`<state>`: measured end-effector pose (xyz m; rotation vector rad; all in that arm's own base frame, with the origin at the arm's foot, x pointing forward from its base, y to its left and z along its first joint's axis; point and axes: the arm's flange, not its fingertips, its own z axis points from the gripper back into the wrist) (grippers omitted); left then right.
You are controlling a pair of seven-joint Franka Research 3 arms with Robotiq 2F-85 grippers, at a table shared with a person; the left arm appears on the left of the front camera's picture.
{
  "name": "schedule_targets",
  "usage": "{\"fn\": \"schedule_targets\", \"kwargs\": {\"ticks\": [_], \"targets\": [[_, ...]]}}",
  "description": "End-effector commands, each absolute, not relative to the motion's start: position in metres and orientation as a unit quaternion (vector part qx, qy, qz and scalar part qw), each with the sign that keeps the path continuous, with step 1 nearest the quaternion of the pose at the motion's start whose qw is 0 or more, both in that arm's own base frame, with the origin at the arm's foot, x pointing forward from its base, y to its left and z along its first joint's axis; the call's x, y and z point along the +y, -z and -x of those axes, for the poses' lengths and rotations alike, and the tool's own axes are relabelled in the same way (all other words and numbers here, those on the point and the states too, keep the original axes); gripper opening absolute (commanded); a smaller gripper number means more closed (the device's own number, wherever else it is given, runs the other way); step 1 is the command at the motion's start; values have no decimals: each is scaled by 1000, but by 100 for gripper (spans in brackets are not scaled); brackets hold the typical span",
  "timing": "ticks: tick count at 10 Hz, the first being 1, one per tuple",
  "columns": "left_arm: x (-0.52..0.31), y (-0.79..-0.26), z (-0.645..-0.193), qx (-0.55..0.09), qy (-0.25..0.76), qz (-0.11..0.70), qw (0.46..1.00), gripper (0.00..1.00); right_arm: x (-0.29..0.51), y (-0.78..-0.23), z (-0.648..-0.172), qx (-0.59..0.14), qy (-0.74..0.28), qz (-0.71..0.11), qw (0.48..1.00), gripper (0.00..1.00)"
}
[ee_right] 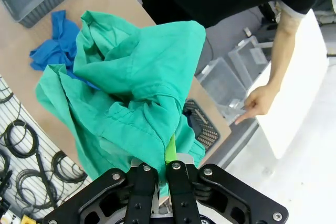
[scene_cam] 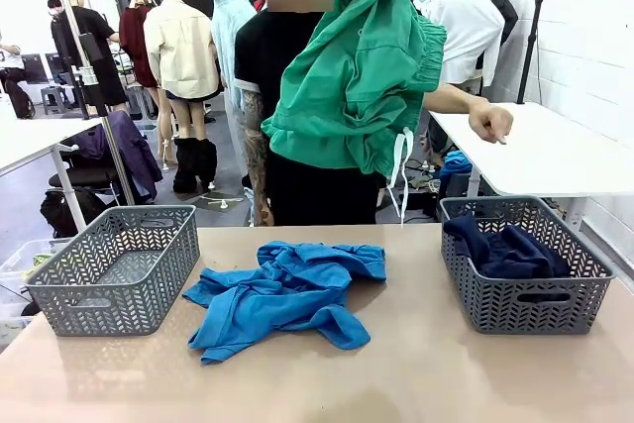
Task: Sort the tops and bottoms.
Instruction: Sort the clothes according to human instructions.
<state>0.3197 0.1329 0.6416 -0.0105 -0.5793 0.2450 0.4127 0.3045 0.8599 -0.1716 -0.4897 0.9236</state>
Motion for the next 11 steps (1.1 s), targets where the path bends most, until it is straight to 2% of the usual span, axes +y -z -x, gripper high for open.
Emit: {"fn": "schedule_targets", "kwargs": {"ticks": [1, 11], "targets": [[134, -642, -320, -287, -118, 9, 951, 100, 301, -861, -412, -242, -446, 78, 858, 0], [134, -642, -320, -287, -118, 9, 951, 100, 305, -860, -413, -234, -441, 82, 863, 0]]}}
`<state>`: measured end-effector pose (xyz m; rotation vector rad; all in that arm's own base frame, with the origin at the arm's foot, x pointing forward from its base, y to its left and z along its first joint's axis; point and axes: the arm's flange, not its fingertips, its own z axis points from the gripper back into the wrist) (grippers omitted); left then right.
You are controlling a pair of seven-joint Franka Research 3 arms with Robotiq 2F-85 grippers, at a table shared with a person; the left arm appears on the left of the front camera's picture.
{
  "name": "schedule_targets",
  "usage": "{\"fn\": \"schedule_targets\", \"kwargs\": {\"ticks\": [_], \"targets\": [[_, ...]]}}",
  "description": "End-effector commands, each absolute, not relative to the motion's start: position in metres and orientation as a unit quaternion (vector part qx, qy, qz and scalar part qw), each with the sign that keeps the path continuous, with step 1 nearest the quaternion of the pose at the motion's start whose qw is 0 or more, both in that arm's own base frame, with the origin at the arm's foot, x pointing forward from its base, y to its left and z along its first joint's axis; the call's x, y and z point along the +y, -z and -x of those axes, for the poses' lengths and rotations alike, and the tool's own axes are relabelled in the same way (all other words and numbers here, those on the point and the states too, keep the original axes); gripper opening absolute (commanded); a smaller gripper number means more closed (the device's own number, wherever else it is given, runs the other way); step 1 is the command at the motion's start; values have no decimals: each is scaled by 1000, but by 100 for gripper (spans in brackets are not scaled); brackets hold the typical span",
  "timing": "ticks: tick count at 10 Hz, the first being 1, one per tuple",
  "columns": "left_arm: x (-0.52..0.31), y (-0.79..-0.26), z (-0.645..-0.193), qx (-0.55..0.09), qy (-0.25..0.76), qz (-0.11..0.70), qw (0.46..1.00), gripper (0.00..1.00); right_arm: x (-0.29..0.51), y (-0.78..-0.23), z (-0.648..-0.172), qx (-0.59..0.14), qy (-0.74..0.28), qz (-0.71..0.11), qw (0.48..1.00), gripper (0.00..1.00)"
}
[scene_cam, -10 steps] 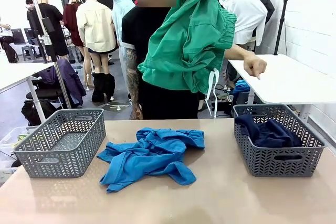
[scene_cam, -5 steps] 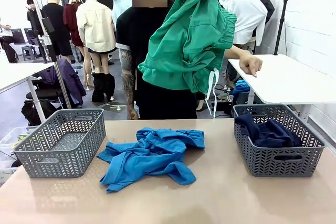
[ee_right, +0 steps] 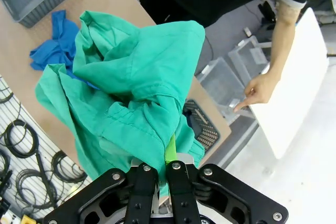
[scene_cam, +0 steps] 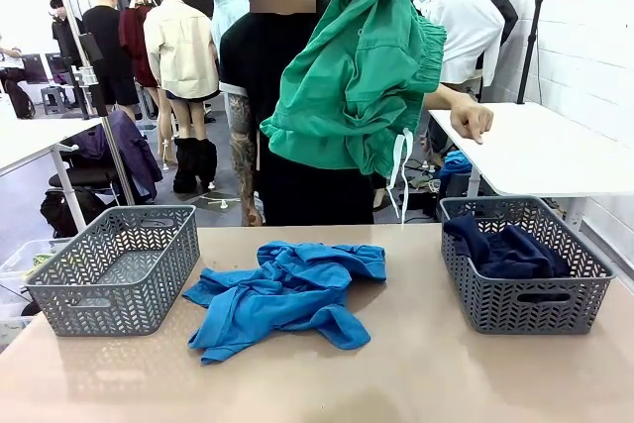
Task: Sort the tops and bottoms.
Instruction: Sort the clothes according to human instructions.
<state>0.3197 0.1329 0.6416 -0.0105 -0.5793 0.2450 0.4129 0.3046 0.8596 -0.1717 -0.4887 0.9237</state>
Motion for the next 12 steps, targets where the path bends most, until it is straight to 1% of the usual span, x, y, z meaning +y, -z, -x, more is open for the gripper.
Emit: {"fn": "schedule_targets", "kwargs": {"ticks": [1, 3, 5, 6, 8, 10, 11, 12], "targets": [[134, -642, -320, -287, -118, 9, 951, 100, 288, -863, -413, -231, -412, 99, 876, 0], [134, -642, -320, -287, -118, 9, 951, 100, 231, -863, -403, -228, -344, 112, 904, 0], [134, -642, -320, -287, -118, 9, 951, 100, 170, -843, -387, -224, -280, 86, 929, 0], [134, -642, -320, -287, -118, 9, 951, 100, 147, -827, -384, -217, -264, 67, 938, 0], [134, -642, -320, -287, -118, 9, 951, 100, 114, -768, -405, -210, -244, 3, 947, 0], [134, -642, -320, -287, -118, 9, 951, 100, 88, -712, -424, -205, -201, -25, 958, 0], [134, -642, -320, -287, -118, 9, 951, 100, 82, -691, -431, -161, -135, -16, 977, 0], [134, -642, -320, -287, -118, 9, 951, 100, 86, -754, -435, -188, -216, -9, 958, 0]]}}
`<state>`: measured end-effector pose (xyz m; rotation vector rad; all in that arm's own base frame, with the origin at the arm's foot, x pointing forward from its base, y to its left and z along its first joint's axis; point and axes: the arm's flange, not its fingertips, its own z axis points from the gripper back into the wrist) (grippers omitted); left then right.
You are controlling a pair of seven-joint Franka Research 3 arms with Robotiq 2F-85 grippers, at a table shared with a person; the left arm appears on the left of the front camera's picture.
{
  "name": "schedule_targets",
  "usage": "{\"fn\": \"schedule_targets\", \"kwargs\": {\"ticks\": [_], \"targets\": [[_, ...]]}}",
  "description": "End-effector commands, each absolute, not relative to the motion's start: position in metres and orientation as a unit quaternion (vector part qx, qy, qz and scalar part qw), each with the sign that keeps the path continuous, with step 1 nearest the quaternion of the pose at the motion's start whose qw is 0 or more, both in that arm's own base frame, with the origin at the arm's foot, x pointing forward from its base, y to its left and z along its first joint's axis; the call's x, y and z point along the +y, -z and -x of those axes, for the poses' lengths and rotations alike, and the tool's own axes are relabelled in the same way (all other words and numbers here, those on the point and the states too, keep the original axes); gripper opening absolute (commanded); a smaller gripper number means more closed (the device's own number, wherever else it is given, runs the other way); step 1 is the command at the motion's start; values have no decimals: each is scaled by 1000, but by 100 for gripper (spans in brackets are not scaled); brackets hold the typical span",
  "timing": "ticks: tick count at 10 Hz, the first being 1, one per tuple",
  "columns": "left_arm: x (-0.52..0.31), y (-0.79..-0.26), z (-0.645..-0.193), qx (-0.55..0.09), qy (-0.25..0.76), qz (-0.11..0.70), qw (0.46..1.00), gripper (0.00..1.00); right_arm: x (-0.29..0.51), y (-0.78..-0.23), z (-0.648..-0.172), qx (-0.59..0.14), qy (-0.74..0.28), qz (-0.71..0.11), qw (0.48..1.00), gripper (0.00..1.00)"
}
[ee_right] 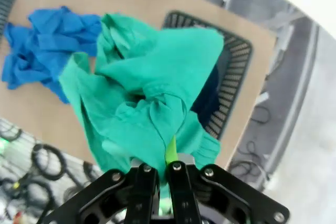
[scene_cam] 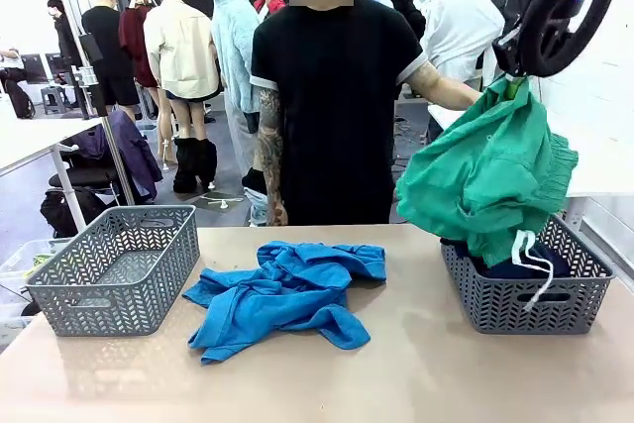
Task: Sort the tops and bottoms.
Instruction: Sort the clothes according to human instructions.
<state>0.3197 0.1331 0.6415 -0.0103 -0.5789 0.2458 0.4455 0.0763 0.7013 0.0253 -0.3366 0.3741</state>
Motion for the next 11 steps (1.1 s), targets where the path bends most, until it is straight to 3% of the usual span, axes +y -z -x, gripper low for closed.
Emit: {"fn": "schedule_targets", "kwargs": {"ticks": [1, 2, 3, 5, 8, 11], "targets": [[134, -642, -320, -287, -118, 9, 951, 100, 86, -754, -435, -188, -216, -9, 958, 0], [134, -642, -320, -287, -118, 9, 951, 100, 86, -754, -435, -188, -216, -9, 958, 0], [134, -642, -320, -287, -118, 9, 951, 100, 80, -718, -441, -175, -193, -11, 965, 0], [134, -642, -320, -287, -118, 9, 951, 100, 66, -721, -459, -147, -101, 44, 983, 0], [134, -642, -320, -287, -118, 9, 951, 100, 19, -691, -461, -126, 2, 35, 991, 0], [134, -642, -320, -287, -118, 9, 951, 100, 12, -630, -485, -76, -51, -42, 995, 0]]}}
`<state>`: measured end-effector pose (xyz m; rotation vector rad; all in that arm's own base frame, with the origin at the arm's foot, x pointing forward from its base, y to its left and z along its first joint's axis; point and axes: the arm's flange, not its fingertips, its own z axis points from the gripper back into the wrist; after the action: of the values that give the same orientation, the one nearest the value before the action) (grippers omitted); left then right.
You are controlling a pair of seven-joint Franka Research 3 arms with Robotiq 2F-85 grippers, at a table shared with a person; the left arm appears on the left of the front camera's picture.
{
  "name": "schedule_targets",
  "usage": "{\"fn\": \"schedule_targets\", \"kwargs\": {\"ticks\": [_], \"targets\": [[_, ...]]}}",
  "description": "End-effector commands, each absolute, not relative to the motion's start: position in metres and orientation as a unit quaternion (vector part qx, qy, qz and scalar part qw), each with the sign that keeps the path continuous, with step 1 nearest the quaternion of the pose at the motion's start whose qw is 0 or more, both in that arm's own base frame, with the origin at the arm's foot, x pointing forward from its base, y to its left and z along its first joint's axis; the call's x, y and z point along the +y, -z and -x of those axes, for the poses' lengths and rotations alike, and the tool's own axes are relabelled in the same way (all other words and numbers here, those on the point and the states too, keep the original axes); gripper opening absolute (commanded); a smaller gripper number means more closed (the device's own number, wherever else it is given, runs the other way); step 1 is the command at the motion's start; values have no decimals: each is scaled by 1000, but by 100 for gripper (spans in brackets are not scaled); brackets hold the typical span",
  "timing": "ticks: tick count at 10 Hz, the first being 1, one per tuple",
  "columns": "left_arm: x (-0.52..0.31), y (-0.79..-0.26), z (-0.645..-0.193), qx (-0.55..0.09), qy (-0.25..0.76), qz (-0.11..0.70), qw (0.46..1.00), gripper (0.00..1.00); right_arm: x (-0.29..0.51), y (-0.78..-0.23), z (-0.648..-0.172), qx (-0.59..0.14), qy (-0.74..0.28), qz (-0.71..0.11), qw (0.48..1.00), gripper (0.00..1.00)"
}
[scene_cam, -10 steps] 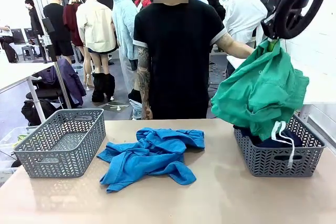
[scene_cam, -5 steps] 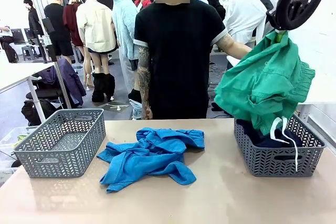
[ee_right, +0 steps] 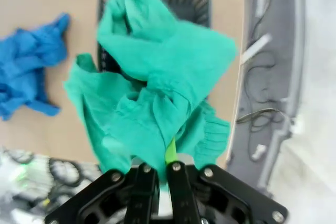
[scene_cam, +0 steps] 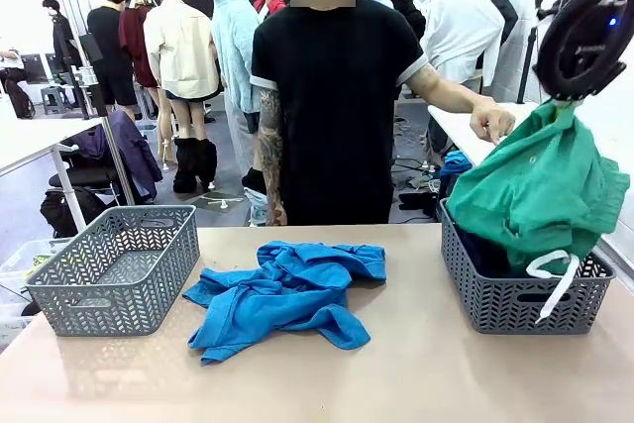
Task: Sort the tops and bottoms.
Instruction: Sort the clothes according to human instructions.
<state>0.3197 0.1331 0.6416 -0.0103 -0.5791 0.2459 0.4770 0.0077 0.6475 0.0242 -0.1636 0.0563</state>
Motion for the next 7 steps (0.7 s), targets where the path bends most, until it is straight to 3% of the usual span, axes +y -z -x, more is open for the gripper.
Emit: {"fn": "schedule_targets", "kwargs": {"ticks": [1, 5, 7], "targets": [[134, -642, -320, -287, -118, 9, 951, 100, 12, -604, -499, -60, -15, -29, 998, 0], [134, -642, -320, -287, -118, 9, 951, 100, 6, -530, -525, -53, 29, -53, 997, 0], [134, -642, -320, -287, -118, 9, 951, 100, 5, -526, -532, -64, 11, -44, 997, 0]]}}
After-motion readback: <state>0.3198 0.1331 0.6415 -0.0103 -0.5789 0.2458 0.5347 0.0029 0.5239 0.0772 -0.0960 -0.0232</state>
